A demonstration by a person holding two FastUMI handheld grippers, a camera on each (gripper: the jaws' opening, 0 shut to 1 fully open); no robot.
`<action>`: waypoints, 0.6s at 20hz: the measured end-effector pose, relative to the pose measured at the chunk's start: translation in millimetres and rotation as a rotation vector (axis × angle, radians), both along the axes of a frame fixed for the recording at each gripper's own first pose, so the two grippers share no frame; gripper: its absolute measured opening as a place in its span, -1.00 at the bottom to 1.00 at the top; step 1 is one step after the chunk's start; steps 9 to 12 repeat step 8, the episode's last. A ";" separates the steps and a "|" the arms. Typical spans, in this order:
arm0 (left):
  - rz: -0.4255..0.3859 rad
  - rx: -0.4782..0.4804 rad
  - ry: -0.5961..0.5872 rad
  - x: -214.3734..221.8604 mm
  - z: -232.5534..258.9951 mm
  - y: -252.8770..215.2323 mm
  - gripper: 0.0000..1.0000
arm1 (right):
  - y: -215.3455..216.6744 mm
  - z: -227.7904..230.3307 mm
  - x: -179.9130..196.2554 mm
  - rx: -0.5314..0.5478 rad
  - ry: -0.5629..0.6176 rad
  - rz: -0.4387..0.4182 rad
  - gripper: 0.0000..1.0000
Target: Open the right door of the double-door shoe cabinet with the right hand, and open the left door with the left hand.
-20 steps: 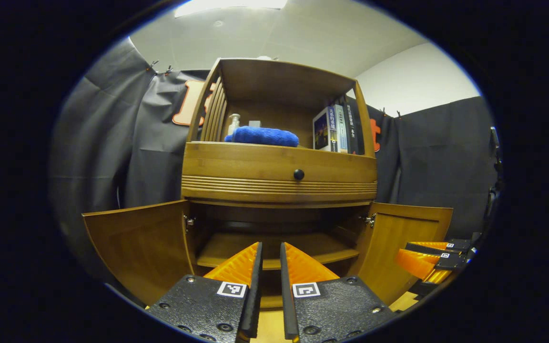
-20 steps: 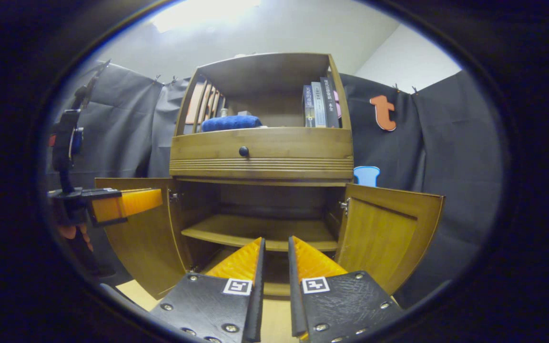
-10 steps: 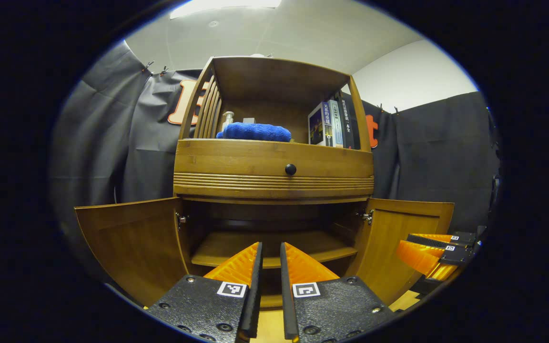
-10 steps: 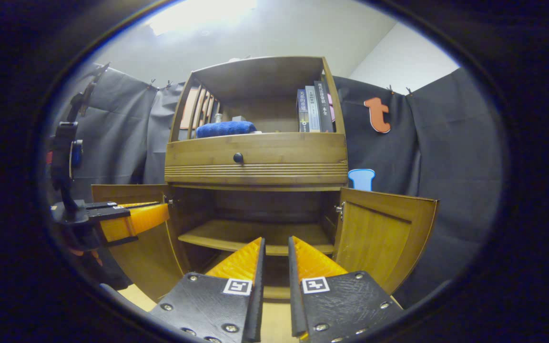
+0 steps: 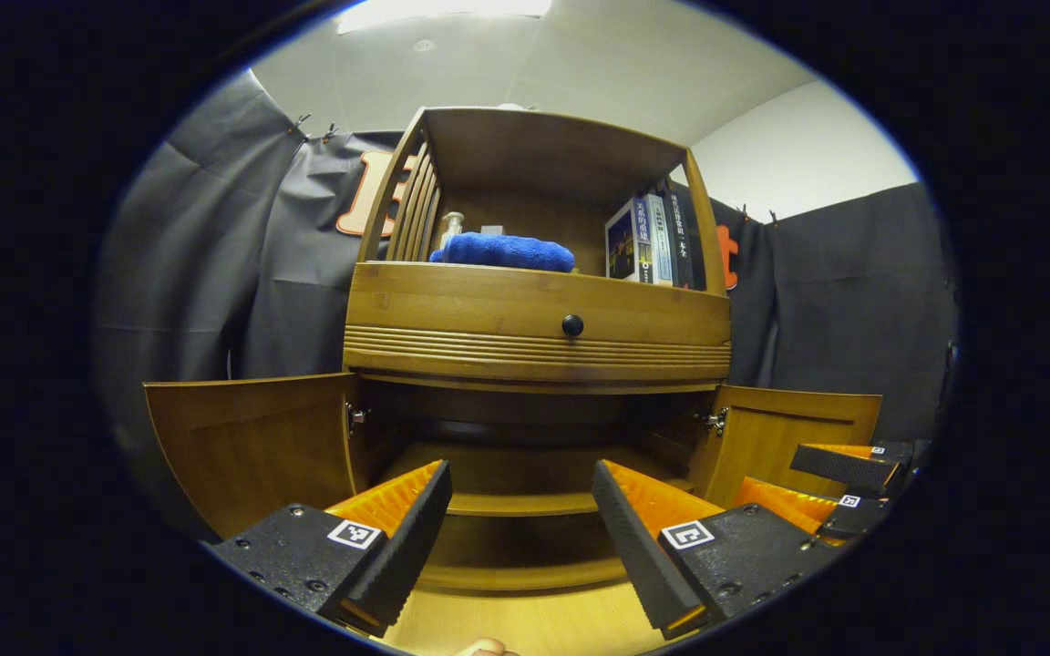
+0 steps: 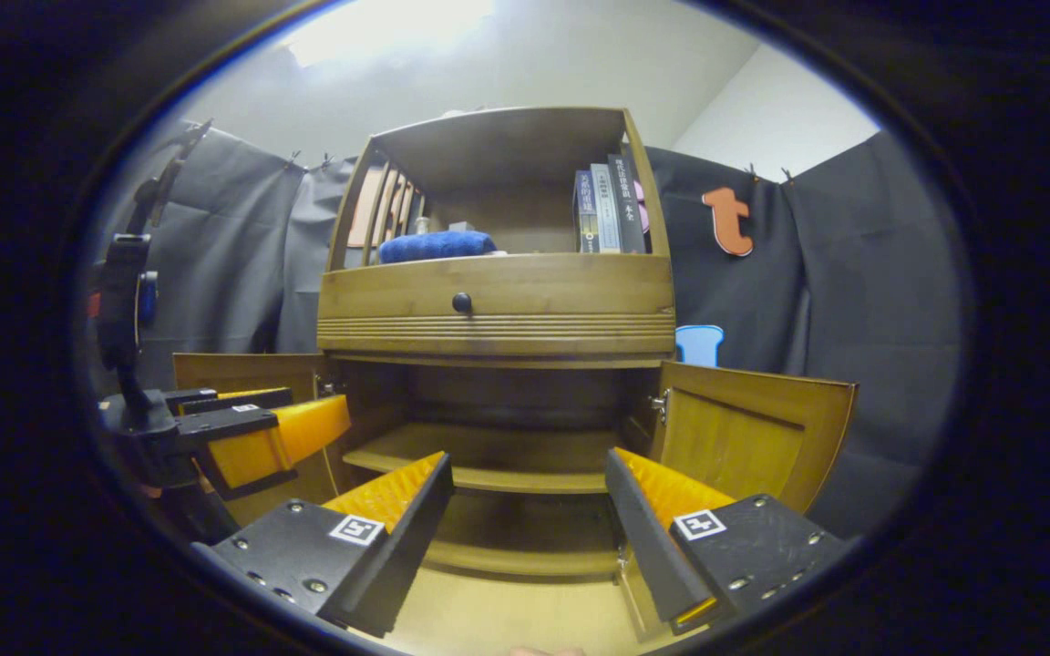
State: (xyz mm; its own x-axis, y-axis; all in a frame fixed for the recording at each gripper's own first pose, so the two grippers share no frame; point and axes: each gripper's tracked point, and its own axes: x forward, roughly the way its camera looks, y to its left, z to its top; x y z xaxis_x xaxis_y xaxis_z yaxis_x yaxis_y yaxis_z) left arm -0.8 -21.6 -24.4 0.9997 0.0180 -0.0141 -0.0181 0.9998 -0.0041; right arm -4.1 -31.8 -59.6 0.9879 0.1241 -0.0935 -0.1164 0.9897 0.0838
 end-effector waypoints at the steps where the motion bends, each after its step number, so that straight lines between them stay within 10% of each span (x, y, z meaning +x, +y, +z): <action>1: 0.002 0.003 0.003 0.5 -0.9 1.5 0.92 | -0.5 1.5 1.3 -0.004 -0.003 -0.006 0.99; 12: -0.033 -0.003 0.012 3.2 -4.9 2.6 0.92 | 4.8 6.8 -5.3 -0.021 -0.019 -0.032 0.99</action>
